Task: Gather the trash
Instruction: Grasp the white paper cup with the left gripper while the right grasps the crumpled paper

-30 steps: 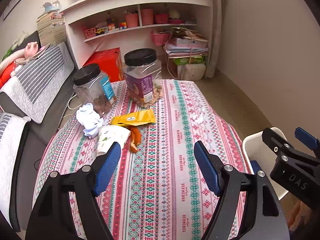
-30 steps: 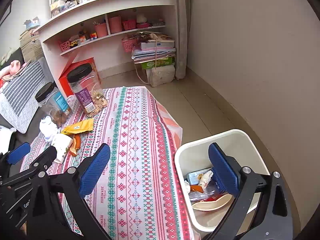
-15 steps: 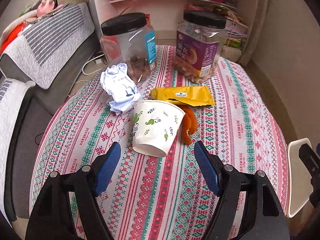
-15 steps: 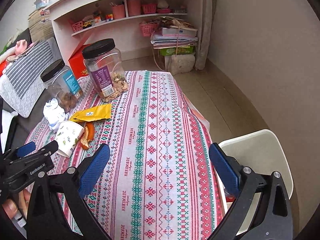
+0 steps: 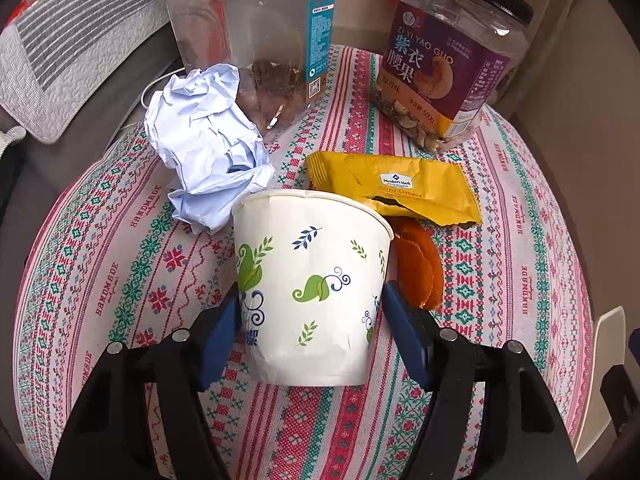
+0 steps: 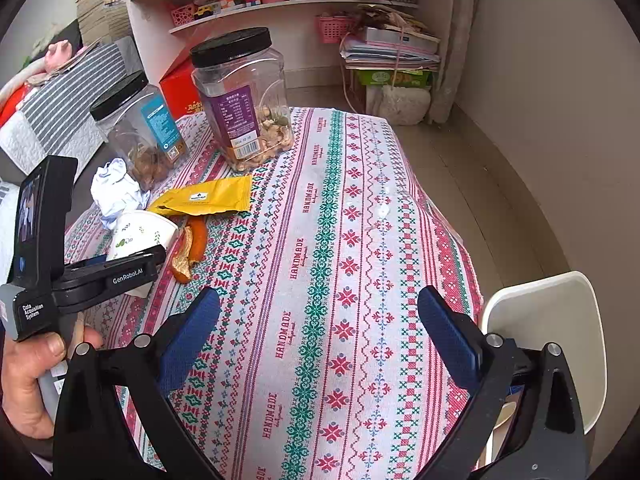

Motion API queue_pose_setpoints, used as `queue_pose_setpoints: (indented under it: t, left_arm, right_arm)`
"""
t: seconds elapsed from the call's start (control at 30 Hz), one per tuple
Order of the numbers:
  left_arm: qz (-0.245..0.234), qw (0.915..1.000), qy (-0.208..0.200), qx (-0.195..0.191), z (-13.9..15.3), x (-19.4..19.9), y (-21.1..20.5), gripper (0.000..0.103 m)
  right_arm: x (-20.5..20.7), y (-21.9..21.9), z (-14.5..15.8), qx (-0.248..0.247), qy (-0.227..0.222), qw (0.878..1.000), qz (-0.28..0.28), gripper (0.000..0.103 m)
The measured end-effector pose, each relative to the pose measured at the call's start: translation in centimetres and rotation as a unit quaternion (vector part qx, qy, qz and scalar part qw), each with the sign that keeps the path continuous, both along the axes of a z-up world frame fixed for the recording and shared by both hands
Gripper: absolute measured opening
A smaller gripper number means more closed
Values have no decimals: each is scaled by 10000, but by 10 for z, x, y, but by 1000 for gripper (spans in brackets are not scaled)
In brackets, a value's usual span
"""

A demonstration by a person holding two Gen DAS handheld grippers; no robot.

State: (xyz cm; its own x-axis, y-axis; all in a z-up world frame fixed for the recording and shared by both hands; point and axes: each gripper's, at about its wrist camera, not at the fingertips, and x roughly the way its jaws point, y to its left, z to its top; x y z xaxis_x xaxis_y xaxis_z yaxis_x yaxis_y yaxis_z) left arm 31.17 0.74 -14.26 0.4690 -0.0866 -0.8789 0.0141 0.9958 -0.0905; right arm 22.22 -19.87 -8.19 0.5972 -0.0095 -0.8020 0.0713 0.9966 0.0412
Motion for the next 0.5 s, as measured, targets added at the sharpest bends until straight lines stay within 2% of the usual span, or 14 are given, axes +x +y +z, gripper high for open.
queue_pose_setpoints:
  t: [0.1, 0.3, 0.5]
  left_arm:
    - [-56, 9999, -92, -42, 6, -8, 7, 59]
    - [4, 9997, -163, 156, 28, -44, 35, 58]
    - [319, 9980, -205, 504, 58, -83, 78, 58]
  right_arm:
    - [4, 5, -3, 6, -8, 9999, 164, 95]
    - [13, 33, -5, 144, -46, 9973, 713, 95]
    - [38, 94, 1, 253, -322, 9915, 1232, 95]
